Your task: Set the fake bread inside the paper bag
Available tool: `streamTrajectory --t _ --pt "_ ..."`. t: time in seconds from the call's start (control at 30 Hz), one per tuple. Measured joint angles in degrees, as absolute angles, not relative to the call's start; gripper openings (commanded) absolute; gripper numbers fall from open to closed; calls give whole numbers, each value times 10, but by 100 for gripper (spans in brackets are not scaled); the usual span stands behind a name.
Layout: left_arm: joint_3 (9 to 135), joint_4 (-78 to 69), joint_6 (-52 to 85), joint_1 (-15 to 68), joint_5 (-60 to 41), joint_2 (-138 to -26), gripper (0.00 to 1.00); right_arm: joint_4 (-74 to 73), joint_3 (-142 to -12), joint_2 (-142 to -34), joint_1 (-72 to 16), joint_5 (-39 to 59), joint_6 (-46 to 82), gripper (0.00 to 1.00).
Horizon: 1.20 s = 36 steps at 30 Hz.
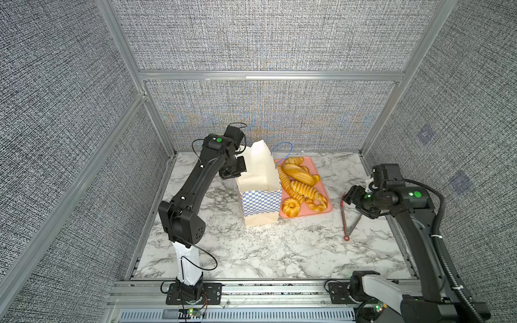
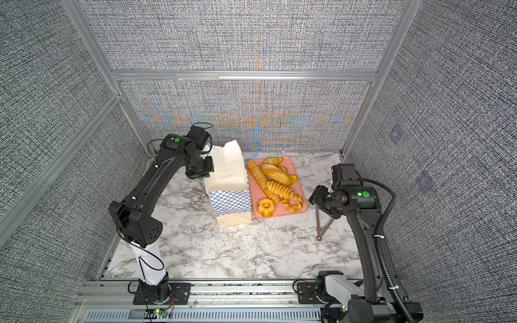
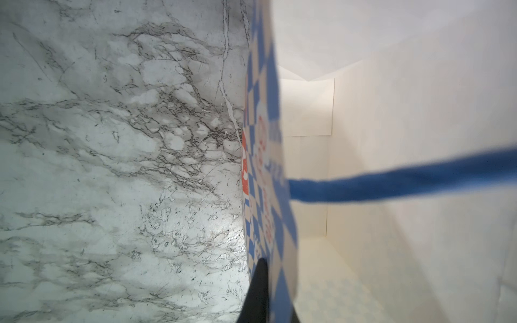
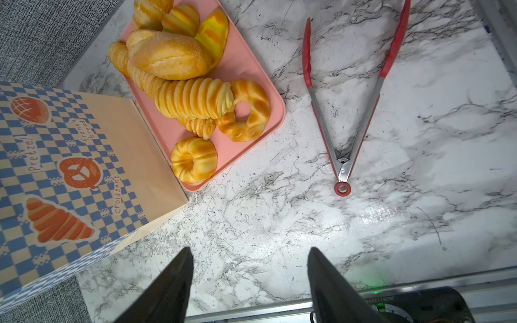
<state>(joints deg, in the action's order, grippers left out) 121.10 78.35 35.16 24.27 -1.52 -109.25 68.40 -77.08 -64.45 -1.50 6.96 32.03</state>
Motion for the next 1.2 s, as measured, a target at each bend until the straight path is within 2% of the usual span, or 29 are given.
streamTrajectory --t 0.3,0.53,0.87,0.93,1.07,1.2 --pt "1104 770 349 231 -84 -1011 0 705 -785 -698 -14 78 278 62" --pt "1029 753 324 231 -134 -950 0 702 -752 -684 -4 78 271 62" --pt "952 756 300 231 -126 -895 0 694 -665 -673 30 83 273 69" --pt "930 750 305 229 -121 -883 15 690 -646 -667 37 84 274 71" --pt "889 736 321 224 -120 -860 53 686 -608 -656 56 84 280 74" --pt "865 718 335 223 -120 -837 67 683 -578 -651 72 80 282 76"
